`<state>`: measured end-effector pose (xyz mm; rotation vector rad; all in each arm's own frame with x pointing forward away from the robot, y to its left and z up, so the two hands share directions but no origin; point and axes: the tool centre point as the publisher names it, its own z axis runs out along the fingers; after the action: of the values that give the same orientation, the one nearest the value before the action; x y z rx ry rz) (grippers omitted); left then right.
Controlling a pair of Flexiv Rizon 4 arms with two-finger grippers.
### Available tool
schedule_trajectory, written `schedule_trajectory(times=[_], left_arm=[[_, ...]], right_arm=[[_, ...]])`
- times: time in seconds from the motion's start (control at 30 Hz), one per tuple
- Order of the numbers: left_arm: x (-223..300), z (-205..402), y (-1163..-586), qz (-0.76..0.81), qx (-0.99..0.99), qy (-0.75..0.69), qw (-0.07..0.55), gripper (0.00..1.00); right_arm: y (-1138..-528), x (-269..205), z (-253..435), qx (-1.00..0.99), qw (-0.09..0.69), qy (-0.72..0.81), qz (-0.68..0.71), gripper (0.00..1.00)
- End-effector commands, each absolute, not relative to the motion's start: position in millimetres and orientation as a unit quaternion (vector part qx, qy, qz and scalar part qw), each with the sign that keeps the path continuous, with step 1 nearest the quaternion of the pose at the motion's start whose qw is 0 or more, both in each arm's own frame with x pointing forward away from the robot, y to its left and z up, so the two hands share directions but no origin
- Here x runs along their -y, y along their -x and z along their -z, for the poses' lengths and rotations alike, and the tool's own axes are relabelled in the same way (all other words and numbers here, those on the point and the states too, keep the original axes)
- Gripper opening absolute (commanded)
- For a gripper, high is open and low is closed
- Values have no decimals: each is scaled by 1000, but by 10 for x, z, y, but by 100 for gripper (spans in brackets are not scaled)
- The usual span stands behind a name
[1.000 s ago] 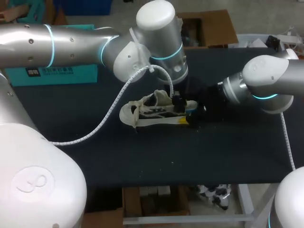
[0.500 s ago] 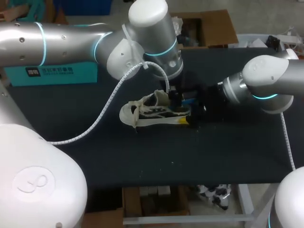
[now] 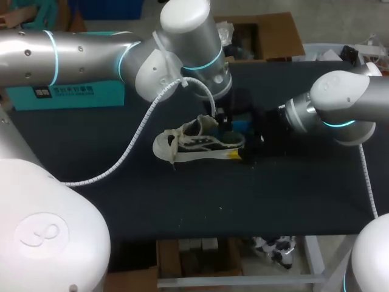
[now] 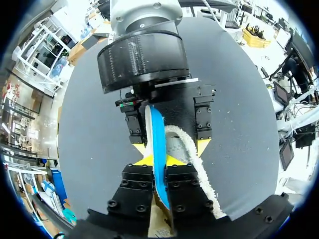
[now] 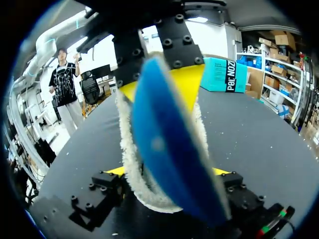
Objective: Open the shoe tongue, take the insole out of the shoe, put the insole back into the shoe, and pack the shoe into the shoebox
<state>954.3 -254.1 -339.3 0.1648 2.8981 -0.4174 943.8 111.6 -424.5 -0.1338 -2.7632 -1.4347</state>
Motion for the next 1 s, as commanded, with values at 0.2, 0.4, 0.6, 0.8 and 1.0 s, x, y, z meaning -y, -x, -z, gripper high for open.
schedule_trajectory(times=[0.2, 0.4, 0.6, 0.8, 1.0], left_arm=[[2394, 3277, -9410, 172, -977, -78, 98, 0], [2254, 3239, -9374, 205, -971, -100, 74, 0], [2279, 3106, -9350, 247, -960, -128, 46, 0], [2392, 2950, -9297, 288, -944, -160, 28, 0], [2535, 2742, -9204, 325, -925, -196, 10, 0]], right_arm=[[-9389, -1123, 4296, 886, 12, 42, 462, 0], [-9389, -1123, 4296, 886, 12, 42, 462, 0], [-9389, -1123, 4296, 886, 12, 42, 462, 0], [-9391, -1099, 4274, 887, 10, 41, 459, 0], [-9317, -989, 4196, 888, 0, 57, 456, 100]])
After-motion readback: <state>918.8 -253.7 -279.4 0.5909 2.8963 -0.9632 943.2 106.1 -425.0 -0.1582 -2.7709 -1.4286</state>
